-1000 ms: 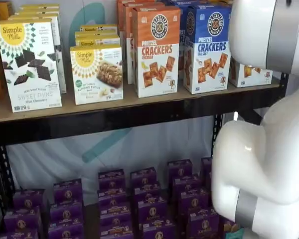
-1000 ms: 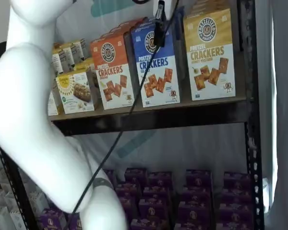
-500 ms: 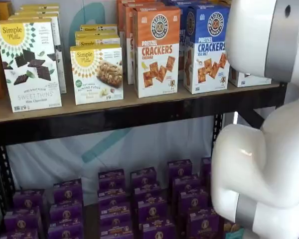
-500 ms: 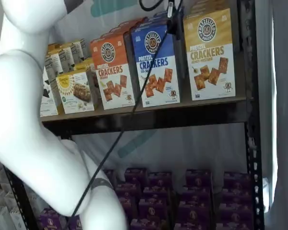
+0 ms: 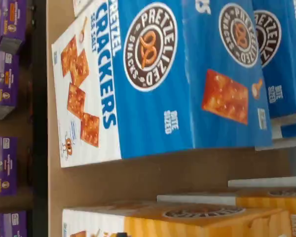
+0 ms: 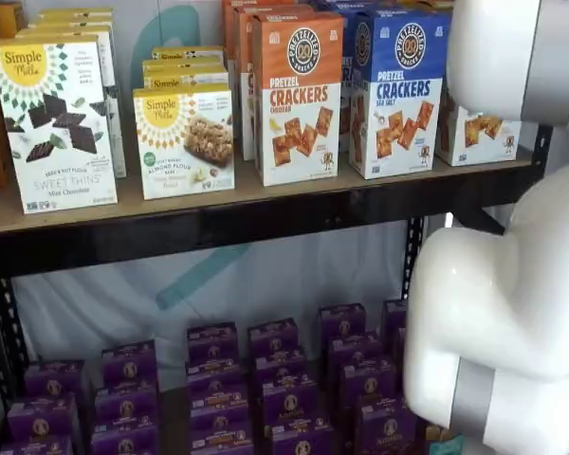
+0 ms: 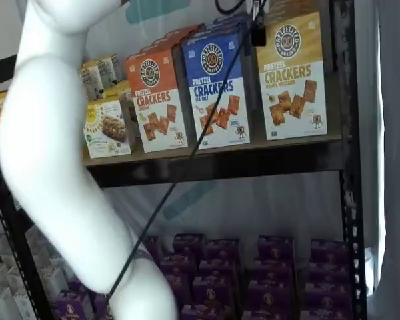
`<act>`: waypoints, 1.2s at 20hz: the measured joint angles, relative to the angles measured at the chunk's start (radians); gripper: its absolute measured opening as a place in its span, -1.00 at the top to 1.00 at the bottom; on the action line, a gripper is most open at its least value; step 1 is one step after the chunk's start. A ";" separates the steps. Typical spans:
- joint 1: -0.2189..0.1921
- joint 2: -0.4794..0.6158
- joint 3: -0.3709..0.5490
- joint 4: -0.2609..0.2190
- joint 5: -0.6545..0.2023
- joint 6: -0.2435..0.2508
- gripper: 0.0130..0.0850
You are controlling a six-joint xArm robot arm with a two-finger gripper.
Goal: Retrieve the yellow and white box located on the top shelf, the sixth one from the left
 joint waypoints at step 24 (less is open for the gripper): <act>0.098 0.179 -0.206 -0.204 0.079 0.062 -1.00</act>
